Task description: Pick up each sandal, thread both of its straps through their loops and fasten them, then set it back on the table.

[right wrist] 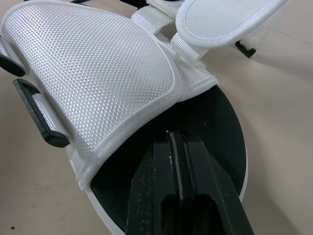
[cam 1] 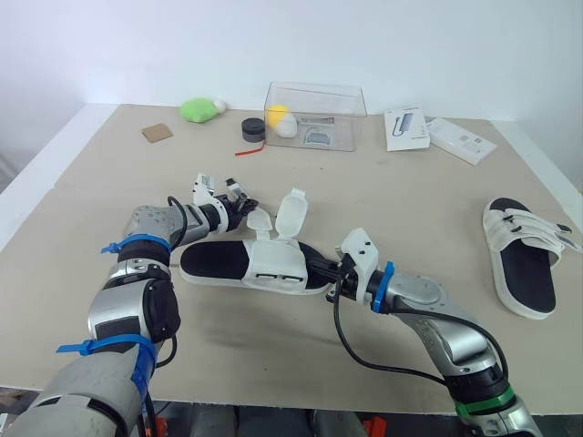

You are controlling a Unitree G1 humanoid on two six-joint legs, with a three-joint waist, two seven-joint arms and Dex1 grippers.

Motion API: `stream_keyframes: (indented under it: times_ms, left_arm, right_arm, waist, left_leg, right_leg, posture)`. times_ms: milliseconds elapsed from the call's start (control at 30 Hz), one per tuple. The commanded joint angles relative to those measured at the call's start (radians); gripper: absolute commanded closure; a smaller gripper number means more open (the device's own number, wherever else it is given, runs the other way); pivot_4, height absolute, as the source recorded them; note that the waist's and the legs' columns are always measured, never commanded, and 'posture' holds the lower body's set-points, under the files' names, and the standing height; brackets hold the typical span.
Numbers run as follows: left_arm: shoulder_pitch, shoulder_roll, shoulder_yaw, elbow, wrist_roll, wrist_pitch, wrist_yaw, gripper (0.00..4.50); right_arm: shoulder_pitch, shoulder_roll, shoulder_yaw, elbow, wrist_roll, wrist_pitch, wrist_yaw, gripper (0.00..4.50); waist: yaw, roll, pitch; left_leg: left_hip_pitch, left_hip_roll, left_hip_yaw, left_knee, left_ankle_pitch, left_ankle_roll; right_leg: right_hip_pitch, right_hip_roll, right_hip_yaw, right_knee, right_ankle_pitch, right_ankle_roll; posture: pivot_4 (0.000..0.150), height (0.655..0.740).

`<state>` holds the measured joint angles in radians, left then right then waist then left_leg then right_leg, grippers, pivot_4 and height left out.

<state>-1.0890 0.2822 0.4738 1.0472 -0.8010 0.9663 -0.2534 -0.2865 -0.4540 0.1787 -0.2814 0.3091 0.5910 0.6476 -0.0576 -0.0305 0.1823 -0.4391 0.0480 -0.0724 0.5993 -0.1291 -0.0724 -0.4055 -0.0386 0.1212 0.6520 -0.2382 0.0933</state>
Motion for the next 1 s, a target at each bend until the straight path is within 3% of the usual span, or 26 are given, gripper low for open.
stream_keyframes:
  times_ms: [33, 133, 333, 467, 600, 767, 933, 1000]
  left_arm:
    - [-0.029, 0.004, 0.032, 0.006, 0.011, -0.028, -0.019, 4.42]
    - [-0.012, -0.006, -0.011, -0.043, 0.050, -0.066, -0.098, 4.42]
    - [0.113, -0.006, -0.235, -0.326, 0.216, -0.317, -0.404, 4.42]
    - [0.126, 0.009, -0.229, -0.366, 0.207, -0.288, -0.440, 4.42]
    - [0.155, 0.002, -0.234, -0.402, 0.235, -0.387, -0.469, 4.42]
    - [0.285, 0.000, -0.363, -0.596, 0.390, -0.799, -0.621, 4.42]
    - [0.382, 0.053, -0.502, -0.636, 0.622, -1.385, -0.720, 4.42]
    - [0.402, 0.094, -0.553, -0.578, 0.706, -1.766, -0.763, 4.42]
  right_arm:
    - [0.001, 0.006, -0.005, -0.028, -0.001, 0.003, -0.007, 4.50]
    - [0.001, 0.006, -0.002, -0.030, -0.001, 0.005, -0.006, 4.50]
    - [-0.001, -0.002, 0.003, -0.029, -0.006, 0.001, 0.002, 4.50]
    - [-0.001, -0.007, 0.002, -0.029, -0.007, 0.001, 0.008, 4.50]
    - [-0.001, -0.007, 0.004, -0.028, -0.009, -0.001, 0.010, 4.50]
    - [-0.004, -0.020, 0.016, -0.025, -0.025, -0.011, 0.023, 4.50]
    - [-0.009, -0.041, 0.031, -0.016, -0.052, -0.037, 0.045, 4.50]
    - [-0.010, -0.057, 0.044, -0.005, -0.076, -0.060, 0.058, 4.50]
  waist:
    - [-0.001, 0.000, 0.000]
    - [-0.001, 0.000, 0.000]
    - [-0.003, 0.000, 0.000]
    - [-0.003, 0.000, 0.000]
    - [-0.003, 0.000, 0.000]
    - [-0.002, 0.000, 0.000]
    - [0.004, 0.000, 0.000]
    - [0.006, 0.000, 0.000]
  left_leg:
    - [0.000, 0.000, 0.000, 0.000, 0.000, 0.000]
    - [0.000, 0.000, 0.000, 0.000, 0.000, 0.000]
    - [0.000, 0.000, 0.000, -0.002, 0.001, -0.004]
    - [-0.001, 0.000, 0.000, -0.003, 0.001, -0.004]
    - [-0.001, 0.000, 0.000, -0.003, 0.001, -0.004]
    - [-0.001, 0.000, 0.000, -0.004, 0.001, -0.004]
    - [-0.001, 0.000, 0.000, -0.005, 0.001, -0.004]
    - [-0.001, 0.000, 0.001, -0.005, 0.001, -0.004]
  right_leg:
    - [0.000, 0.000, 0.000, 0.000, 0.000, 0.000]
    - [0.000, 0.000, 0.000, 0.000, 0.000, 0.000]
    - [0.000, 0.000, 0.000, -0.001, 0.001, -0.001]
    - [0.000, 0.000, 0.000, -0.002, 0.001, -0.001]
    - [0.000, 0.000, 0.000, -0.002, -0.001, -0.003]
    - [0.000, 0.000, 0.001, -0.004, -0.001, -0.004]
    - [0.000, -0.001, 0.001, -0.004, -0.001, -0.005]
    - [0.000, -0.001, 0.001, -0.004, -0.001, -0.005]
  posture:
    - [0.150, 0.7400]
    - [0.150, 0.7400]
    - [0.150, 0.7400]
    - [0.150, 0.7400]
    - [0.150, 0.7400]
    - [0.150, 0.7400]
    - [0.150, 0.7400]
    - [0.150, 0.7400]
